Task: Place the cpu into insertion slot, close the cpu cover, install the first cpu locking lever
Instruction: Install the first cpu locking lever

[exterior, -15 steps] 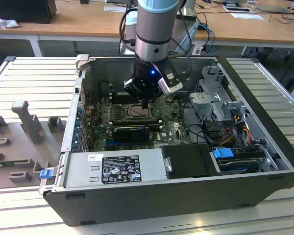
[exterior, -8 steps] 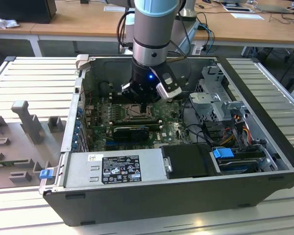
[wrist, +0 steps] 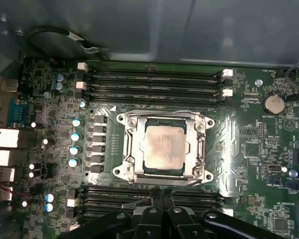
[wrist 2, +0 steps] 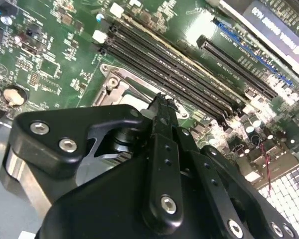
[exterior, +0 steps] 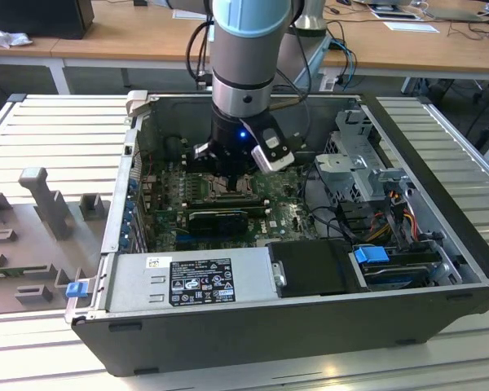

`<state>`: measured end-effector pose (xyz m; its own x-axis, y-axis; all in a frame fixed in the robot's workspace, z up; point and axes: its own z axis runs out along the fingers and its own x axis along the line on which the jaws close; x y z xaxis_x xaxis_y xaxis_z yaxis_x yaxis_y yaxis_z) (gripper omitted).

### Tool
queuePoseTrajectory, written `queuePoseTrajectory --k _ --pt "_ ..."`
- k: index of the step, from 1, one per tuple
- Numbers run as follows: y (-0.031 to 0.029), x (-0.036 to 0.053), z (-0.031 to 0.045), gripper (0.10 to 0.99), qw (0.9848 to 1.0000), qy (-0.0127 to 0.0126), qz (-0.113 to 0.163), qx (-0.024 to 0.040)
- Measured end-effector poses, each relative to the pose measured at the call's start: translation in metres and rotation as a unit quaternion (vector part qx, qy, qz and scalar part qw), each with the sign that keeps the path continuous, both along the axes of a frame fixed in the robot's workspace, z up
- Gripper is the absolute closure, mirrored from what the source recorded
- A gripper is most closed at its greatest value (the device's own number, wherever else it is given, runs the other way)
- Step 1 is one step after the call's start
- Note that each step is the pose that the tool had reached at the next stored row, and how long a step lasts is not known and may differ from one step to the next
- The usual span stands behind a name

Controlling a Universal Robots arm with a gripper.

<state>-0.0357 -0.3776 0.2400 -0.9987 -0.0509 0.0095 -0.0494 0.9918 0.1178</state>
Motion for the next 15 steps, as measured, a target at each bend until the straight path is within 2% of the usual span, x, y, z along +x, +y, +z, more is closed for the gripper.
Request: queuePoseTrajectory --k 3,4,5,6,7,15 --pt "-0.0004 -0.0090 -0.0023 0.980 1.0000 -0.0001 0.000 0.0086" --pt "-0.0006 -0.0115 -0.0126 0.980 1.0000 0.0001 0.001 0.0087" --pt "-0.0034 -0.0169 -0.0189 0.980 0.9999 0.0000 0.001 0.0150" --pt "-0.0068 -0.0234 -0.0192 0.980 0.9998 0.0001 0.001 0.0209" --pt "-0.0095 -0.0258 -0.0198 0.980 0.9997 0.0001 0.001 0.0264" --pt "-0.0194 -0.0293 -0.0261 0.980 0.9984 0.0001 0.001 0.0562"
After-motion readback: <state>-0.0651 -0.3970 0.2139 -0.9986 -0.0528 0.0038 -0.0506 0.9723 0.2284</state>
